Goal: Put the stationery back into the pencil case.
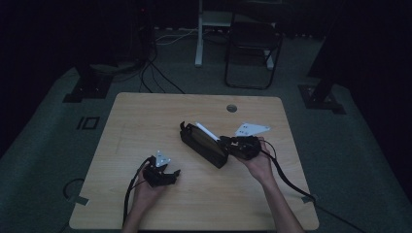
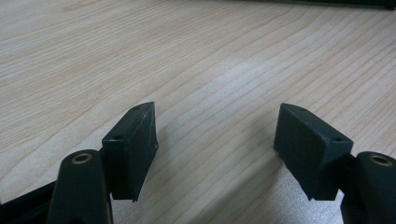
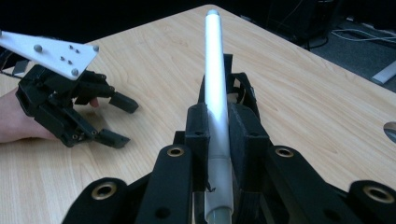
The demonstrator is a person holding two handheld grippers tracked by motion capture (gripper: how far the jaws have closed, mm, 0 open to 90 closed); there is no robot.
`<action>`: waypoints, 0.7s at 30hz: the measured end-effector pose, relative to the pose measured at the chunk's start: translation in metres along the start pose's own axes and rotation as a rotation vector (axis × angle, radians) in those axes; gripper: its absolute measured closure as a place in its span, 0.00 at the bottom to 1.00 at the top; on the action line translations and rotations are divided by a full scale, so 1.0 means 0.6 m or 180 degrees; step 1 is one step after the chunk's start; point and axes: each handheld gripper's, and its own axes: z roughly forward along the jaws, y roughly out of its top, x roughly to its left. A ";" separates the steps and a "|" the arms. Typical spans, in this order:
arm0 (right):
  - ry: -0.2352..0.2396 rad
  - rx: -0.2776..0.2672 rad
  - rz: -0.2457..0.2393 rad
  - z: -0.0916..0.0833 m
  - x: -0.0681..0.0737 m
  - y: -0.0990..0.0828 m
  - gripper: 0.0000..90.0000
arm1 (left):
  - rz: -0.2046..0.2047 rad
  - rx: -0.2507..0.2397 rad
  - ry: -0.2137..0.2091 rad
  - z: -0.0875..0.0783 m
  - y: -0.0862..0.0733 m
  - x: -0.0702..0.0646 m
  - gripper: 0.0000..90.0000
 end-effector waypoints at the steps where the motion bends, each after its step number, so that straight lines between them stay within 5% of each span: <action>1: -0.0003 -0.0008 0.0002 0.001 -0.001 0.002 0.87 | -0.0002 -0.0001 0.0001 0.000 0.000 0.000 0.34; 21: -0.0030 -0.0018 0.0056 0.012 -0.014 0.020 0.87 | 0.0001 -0.0020 0.0000 0.000 -0.001 0.000 0.34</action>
